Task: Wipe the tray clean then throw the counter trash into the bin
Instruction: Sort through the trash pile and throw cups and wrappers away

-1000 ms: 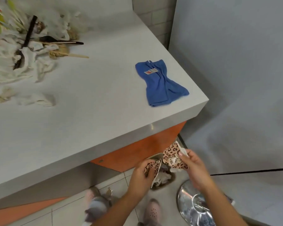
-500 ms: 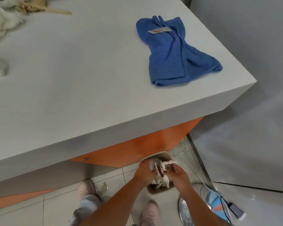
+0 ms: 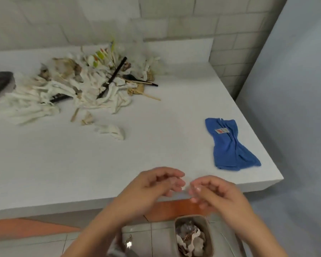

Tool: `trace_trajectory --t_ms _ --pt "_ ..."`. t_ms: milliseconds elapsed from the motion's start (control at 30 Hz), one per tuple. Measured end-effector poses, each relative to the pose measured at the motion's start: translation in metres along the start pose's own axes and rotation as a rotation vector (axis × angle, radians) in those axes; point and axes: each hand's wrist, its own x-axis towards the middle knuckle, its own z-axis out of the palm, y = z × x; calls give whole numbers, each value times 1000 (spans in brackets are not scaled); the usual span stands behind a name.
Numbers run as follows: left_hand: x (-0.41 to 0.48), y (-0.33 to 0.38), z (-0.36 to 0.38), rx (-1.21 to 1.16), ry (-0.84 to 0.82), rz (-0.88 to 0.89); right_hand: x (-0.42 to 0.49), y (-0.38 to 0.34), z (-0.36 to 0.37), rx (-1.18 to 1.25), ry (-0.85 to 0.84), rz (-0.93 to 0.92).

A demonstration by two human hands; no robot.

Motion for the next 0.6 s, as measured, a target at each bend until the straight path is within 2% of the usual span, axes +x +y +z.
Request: trace_trajectory --t_ms 133,233,600 --pt "3 44 -72 62 269 59 52 -91 32 -78 -5 -145" --pt "16 50 -130 63 389 57 112 -133 67 -144 1 -201" --pt "79 55 -329 44 524 -30 340 -226 200 -428 88 -356"
